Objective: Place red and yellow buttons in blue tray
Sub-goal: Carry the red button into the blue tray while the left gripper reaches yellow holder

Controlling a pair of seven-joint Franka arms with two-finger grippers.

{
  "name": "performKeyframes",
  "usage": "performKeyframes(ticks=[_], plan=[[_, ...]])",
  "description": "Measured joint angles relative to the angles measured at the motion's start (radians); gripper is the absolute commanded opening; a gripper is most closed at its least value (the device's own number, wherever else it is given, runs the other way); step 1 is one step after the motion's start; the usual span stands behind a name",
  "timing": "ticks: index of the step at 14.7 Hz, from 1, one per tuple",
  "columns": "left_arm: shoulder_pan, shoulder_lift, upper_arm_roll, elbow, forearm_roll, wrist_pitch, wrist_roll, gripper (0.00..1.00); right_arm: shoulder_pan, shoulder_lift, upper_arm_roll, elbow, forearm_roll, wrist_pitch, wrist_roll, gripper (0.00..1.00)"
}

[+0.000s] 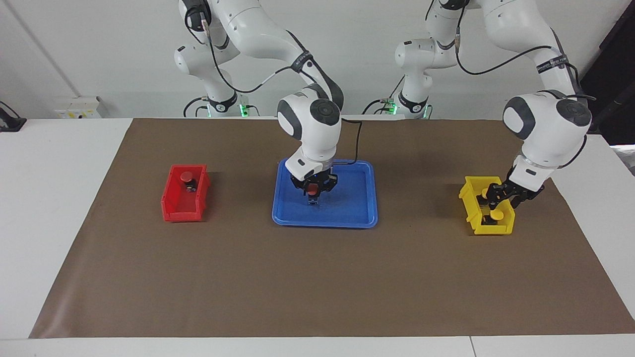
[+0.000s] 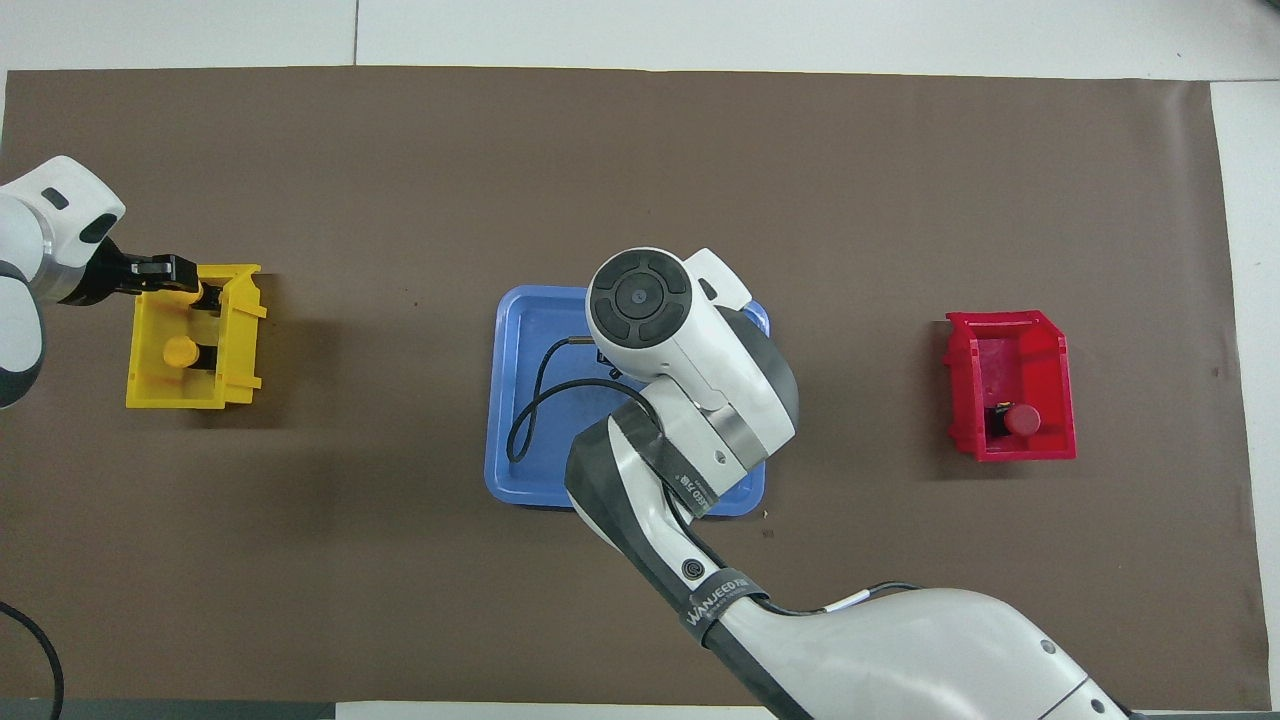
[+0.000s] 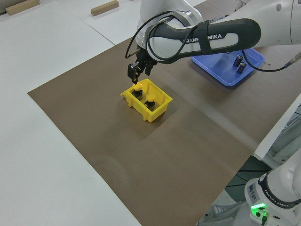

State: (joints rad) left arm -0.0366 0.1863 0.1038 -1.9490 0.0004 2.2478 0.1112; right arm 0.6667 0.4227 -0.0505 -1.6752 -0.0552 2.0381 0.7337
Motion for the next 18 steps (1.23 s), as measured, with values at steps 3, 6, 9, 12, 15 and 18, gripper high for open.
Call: performKeyframes(ticks=[3, 6, 9, 12, 15, 18], plan=[[0.000, 0.020, -0.004, 0.000, 0.000, 0.018, 0.000, 0.65, 0.010, 0.000, 0.000, -0.008, 0.000, 0.006, 0.000, 0.31], [0.001, 0.036, -0.005, 0.000, 0.000, 0.028, 0.000, 0.65, 0.010, 0.000, -0.002, -0.025, -0.001, 0.030, 0.000, 0.62], [0.002, 0.044, -0.004, 0.000, 0.000, 0.039, 0.000, 0.65, 0.008, -0.003, -0.005, -0.022, -0.001, 0.053, 0.000, 0.62], [0.002, 0.060, -0.004, 0.000, 0.000, 0.050, 0.000, 0.53, -0.007, -0.018, -0.018, 0.024, -0.007, 0.043, -0.008, 0.62], [0.003, 0.072, -0.004, 0.000, 0.000, 0.054, 0.000, 0.01, -0.117, -0.097, -0.026, 0.041, -0.009, -0.027, -0.139, 0.63], [0.003, 0.073, -0.004, 0.023, -0.001, 0.006, 0.000, 0.01, -0.292, -0.226, -0.028, -0.015, -0.009, -0.129, -0.348, 0.65]])
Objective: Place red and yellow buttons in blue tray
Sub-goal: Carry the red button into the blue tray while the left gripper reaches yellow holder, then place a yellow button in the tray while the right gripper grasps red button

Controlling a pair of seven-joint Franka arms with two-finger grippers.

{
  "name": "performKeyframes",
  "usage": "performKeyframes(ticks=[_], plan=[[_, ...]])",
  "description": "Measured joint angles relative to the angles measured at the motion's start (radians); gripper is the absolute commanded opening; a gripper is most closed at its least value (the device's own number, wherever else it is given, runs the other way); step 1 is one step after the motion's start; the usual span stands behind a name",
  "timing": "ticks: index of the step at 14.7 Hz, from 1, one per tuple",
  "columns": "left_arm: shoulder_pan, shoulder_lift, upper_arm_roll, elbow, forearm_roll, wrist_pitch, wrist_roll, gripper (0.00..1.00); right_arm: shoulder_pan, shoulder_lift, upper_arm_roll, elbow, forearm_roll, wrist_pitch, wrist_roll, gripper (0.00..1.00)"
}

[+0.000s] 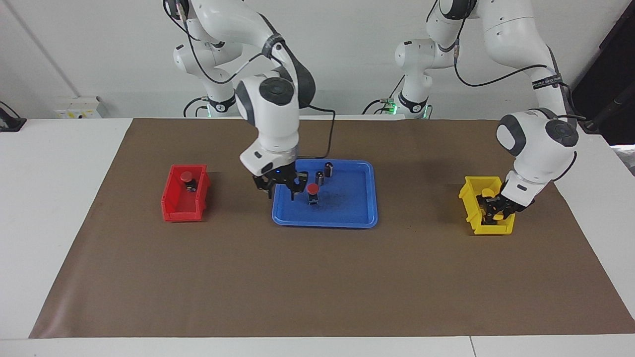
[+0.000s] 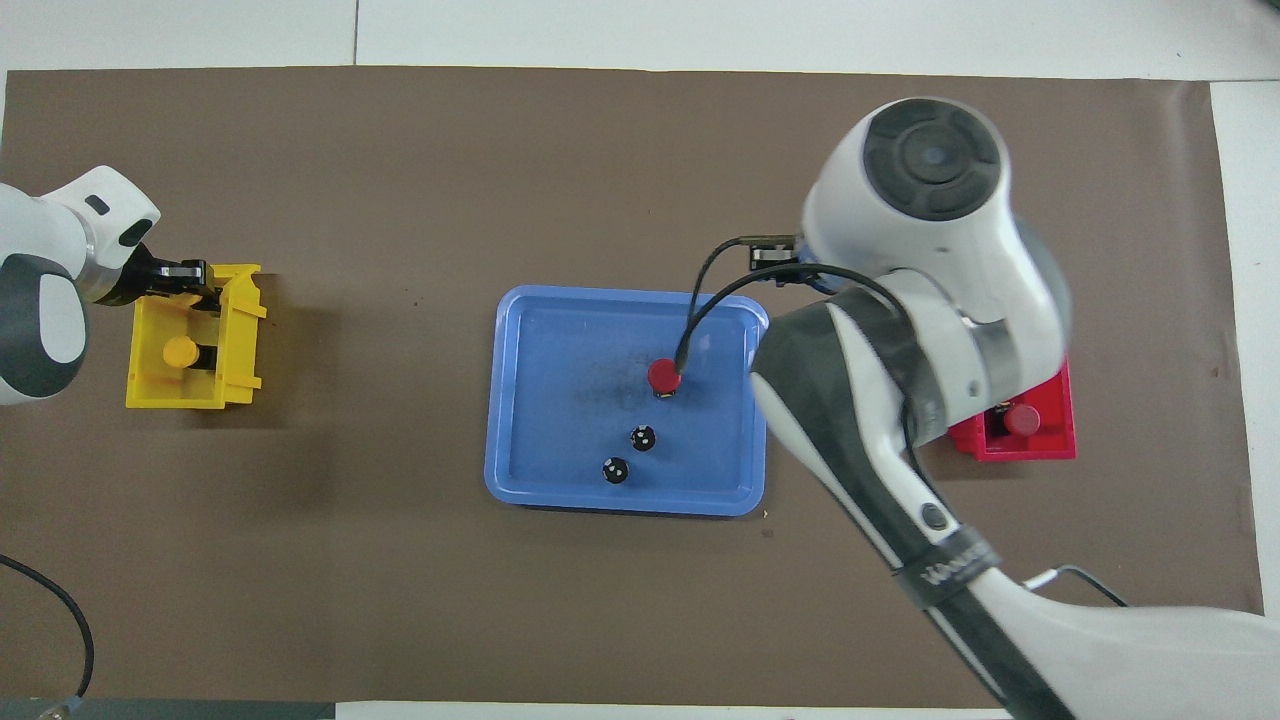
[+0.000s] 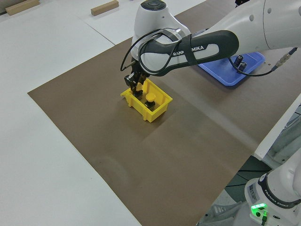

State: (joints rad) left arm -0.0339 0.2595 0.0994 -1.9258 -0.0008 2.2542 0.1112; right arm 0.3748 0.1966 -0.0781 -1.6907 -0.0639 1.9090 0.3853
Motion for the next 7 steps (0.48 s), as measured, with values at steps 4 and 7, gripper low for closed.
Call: performKeyframes(ticks=[4, 7], plan=[[-0.021, -0.014, -0.007, 0.307, -0.004, -0.395, -0.059, 0.01, -0.188, -0.191, -0.001, -0.234, 0.001, -0.005, -0.259, 0.65], [-0.187, -0.032, -0.024, 0.373, -0.065, -0.452, -0.337, 0.01, -0.298, -0.274, 0.000, -0.400, 0.002, 0.082, -0.381, 0.65]])
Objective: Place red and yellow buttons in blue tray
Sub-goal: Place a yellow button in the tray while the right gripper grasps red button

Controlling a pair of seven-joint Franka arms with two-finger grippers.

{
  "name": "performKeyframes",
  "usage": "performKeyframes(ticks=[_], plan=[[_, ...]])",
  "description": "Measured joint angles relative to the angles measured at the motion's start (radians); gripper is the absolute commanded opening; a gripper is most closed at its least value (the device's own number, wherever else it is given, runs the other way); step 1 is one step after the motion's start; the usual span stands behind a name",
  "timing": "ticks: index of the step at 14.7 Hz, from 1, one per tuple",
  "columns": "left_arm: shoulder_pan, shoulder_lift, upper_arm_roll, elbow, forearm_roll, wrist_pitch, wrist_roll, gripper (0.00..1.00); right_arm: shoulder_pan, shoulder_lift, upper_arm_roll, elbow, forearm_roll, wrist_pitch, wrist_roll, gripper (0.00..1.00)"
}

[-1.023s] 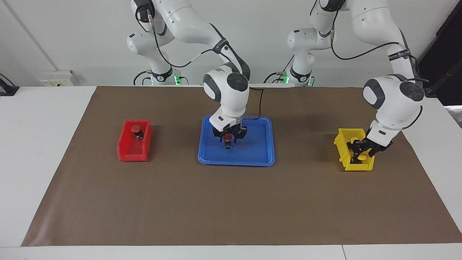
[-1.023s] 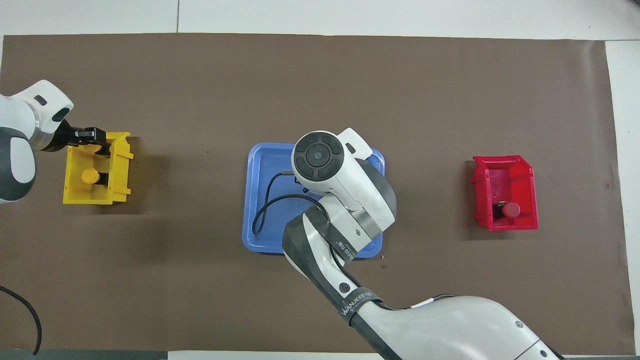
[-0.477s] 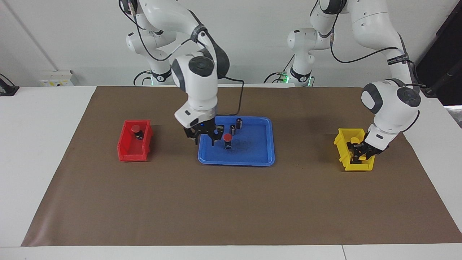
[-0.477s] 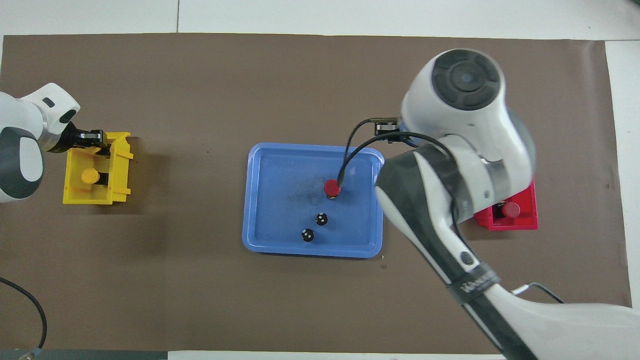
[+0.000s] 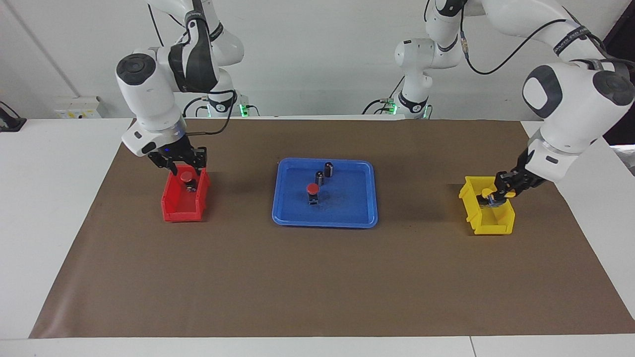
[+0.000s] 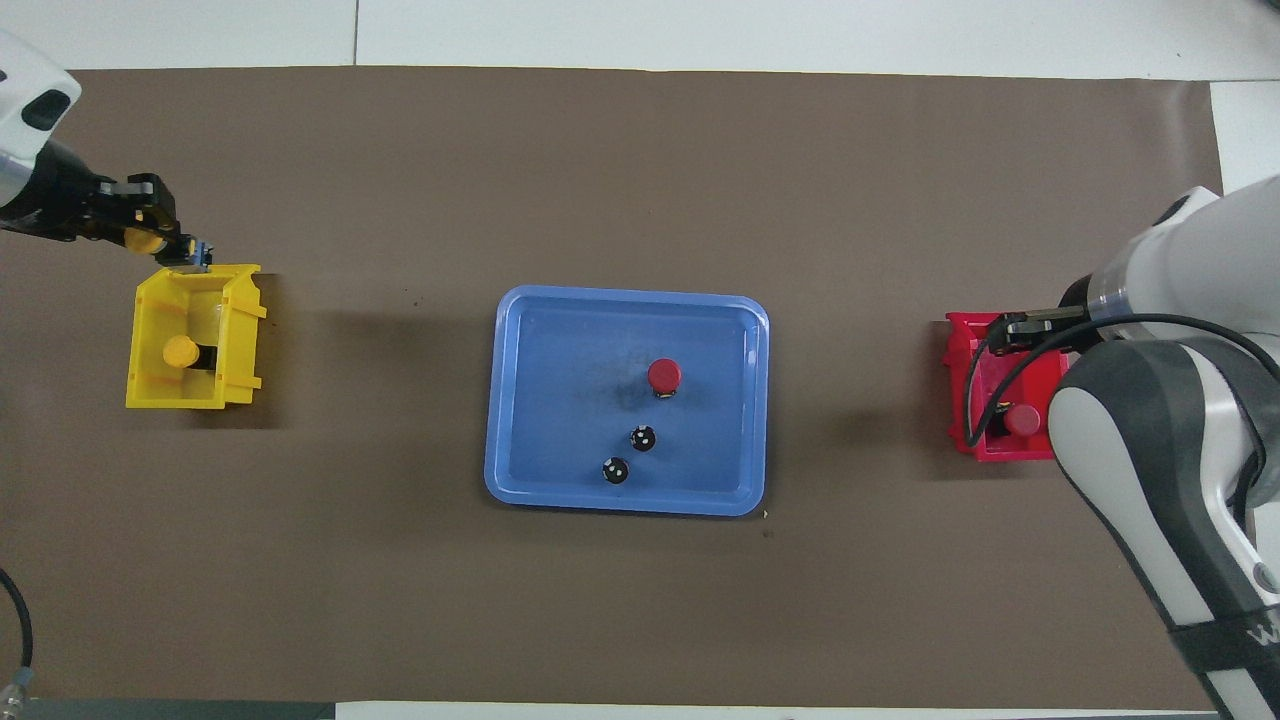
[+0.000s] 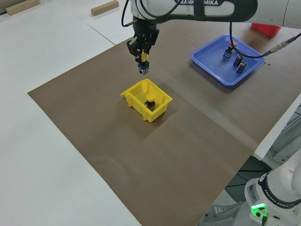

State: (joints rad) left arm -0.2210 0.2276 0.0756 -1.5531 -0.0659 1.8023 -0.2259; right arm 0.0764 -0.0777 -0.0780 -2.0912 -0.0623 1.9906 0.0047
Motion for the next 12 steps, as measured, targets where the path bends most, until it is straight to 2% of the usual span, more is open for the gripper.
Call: performKeyframes(ticks=[2, 4, 8, 12], plan=[[-0.184, -0.003, -0.008, -0.107, -0.015, 0.140, -0.223, 0.01, -0.056, -0.028, 0.000, -0.096, 0.002, 0.084, -0.052, 0.64], [-0.336, -0.001, -0.012, -0.187, -0.015, 0.223, -0.374, 0.01, -0.076, -0.044, 0.000, -0.172, 0.002, 0.143, -0.071, 0.61], [-0.431, -0.001, -0.008, -0.217, -0.015, 0.247, -0.439, 0.01, -0.074, -0.047, 0.008, -0.245, 0.003, 0.230, -0.071, 0.52], [-0.509, 0.013, -0.008, -0.249, -0.015, 0.306, -0.499, 0.01, -0.073, -0.047, 0.008, -0.282, 0.003, 0.267, -0.071, 0.52]])
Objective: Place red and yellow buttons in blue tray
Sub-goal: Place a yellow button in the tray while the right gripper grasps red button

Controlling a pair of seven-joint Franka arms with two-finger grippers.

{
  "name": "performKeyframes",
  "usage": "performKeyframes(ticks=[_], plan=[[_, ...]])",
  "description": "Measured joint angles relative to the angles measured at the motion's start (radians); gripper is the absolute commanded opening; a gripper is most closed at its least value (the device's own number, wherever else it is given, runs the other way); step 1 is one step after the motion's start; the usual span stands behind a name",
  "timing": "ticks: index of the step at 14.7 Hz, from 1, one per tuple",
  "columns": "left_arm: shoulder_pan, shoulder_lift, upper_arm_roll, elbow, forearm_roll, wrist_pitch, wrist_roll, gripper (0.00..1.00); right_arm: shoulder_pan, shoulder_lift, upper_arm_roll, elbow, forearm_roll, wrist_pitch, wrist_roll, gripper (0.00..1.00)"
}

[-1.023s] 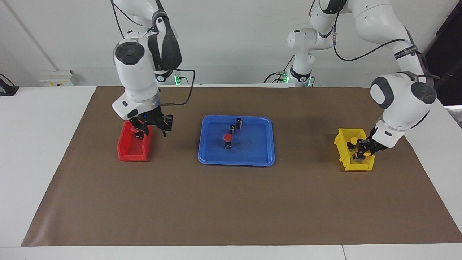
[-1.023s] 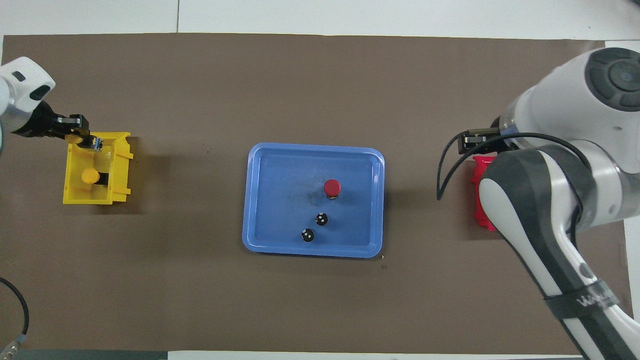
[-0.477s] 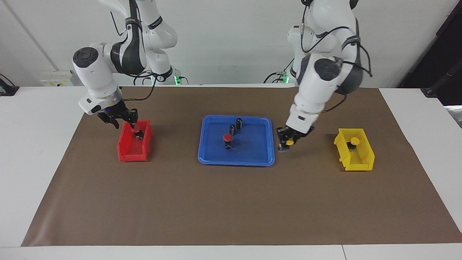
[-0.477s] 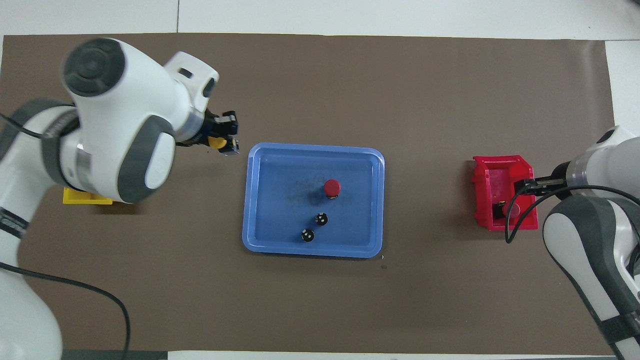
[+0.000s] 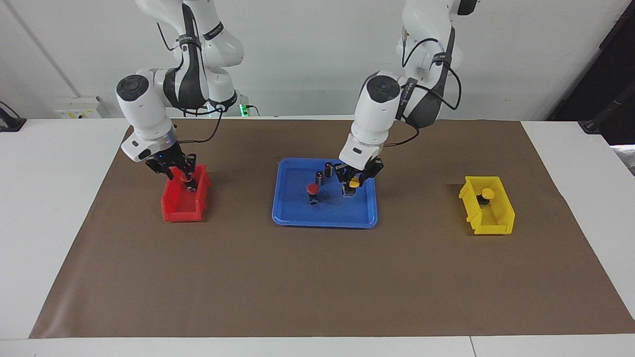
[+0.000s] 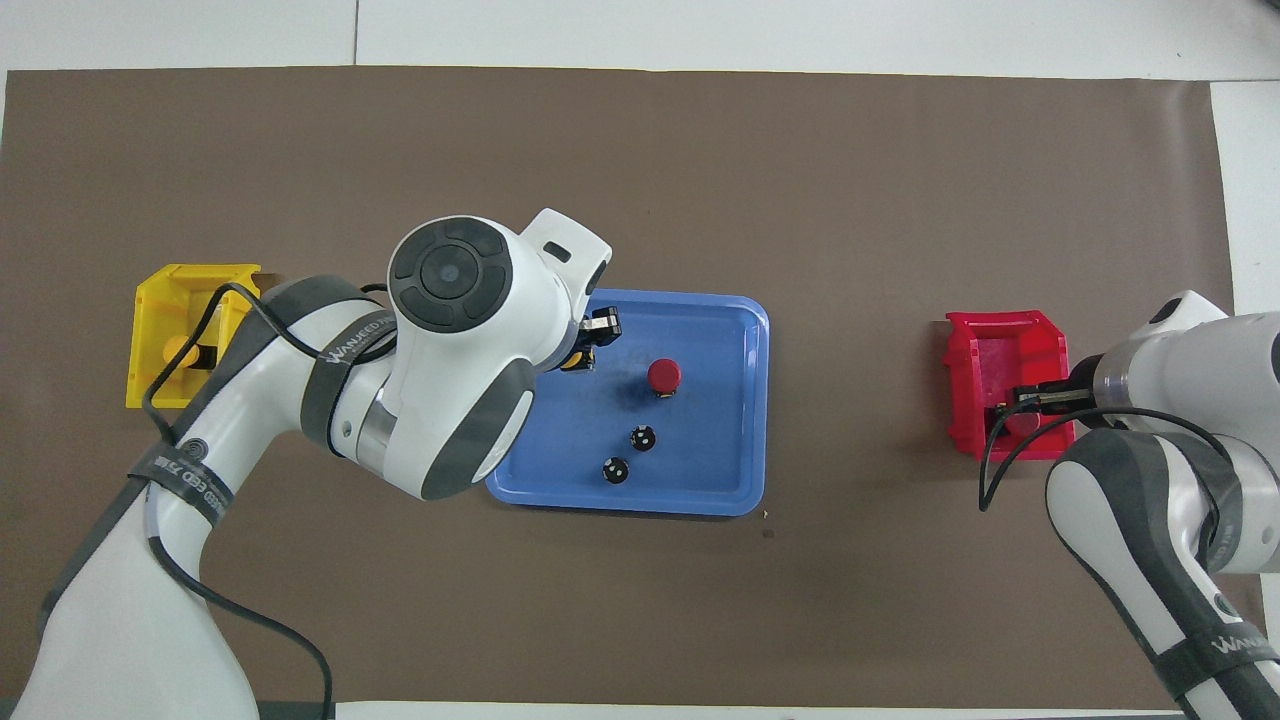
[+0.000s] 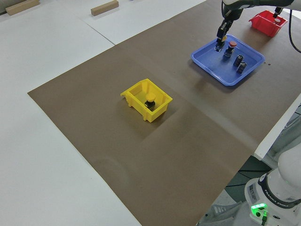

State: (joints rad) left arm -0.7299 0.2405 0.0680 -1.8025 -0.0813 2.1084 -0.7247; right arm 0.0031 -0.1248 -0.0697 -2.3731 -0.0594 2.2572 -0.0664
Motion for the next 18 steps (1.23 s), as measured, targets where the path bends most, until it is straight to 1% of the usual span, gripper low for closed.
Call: performKeyframes(ticks=[3, 7, 8, 9, 10, 11, 12, 13, 14, 16, 18], plan=[[-0.011, 0.037, 0.003, -0.008, 0.001, 0.020, -0.004, 0.01, 0.007, 0.000, 0.005, -0.009, 0.000, 0.007, -0.004, 0.53], [-0.018, 0.077, 0.003, -0.009, 0.010, 0.038, -0.004, 0.01, -0.001, 0.000, 0.006, -0.031, 0.019, 0.035, -0.083, 0.53], [-0.020, 0.081, 0.004, -0.009, 0.011, 0.040, -0.004, 0.05, -0.010, 0.000, 0.004, -0.036, 0.022, 0.040, -0.101, 0.53], [-0.022, 0.083, 0.005, -0.009, 0.011, 0.040, -0.004, 0.30, -0.016, 0.000, 0.002, -0.039, 0.025, 0.042, -0.111, 0.53], [-0.022, 0.085, 0.005, -0.009, 0.012, 0.040, -0.004, 0.61, -0.019, 0.000, 0.001, -0.040, 0.030, 0.042, -0.118, 0.53], [-0.022, 0.085, 0.006, -0.009, 0.012, 0.040, -0.004, 0.81, -0.019, 0.000, 0.001, -0.042, 0.037, 0.042, -0.120, 0.53], [-0.022, 0.085, 0.007, -0.009, 0.014, 0.040, -0.004, 0.90, -0.019, 0.000, 0.001, -0.043, 0.043, 0.042, -0.120, 0.53], [-0.022, 0.085, 0.008, -0.009, 0.023, 0.039, -0.004, 0.98, -0.019, 0.000, 0.002, -0.044, 0.047, 0.042, -0.120, 0.53], [-0.022, 0.085, 0.009, -0.008, 0.036, 0.036, -0.004, 1.00, -0.019, 0.000, 0.002, -0.046, 0.050, 0.042, -0.120, 0.53], [-0.022, 0.081, 0.012, 0.002, 0.054, 0.000, -0.004, 1.00, -0.019, 0.000, 0.003, -0.050, 0.052, 0.043, -0.120, 0.53], [-0.018, 0.054, 0.024, 0.035, 0.065, -0.091, 0.005, 1.00, -0.019, 0.000, 0.004, -0.060, 0.052, 0.061, -0.123, 0.52]])
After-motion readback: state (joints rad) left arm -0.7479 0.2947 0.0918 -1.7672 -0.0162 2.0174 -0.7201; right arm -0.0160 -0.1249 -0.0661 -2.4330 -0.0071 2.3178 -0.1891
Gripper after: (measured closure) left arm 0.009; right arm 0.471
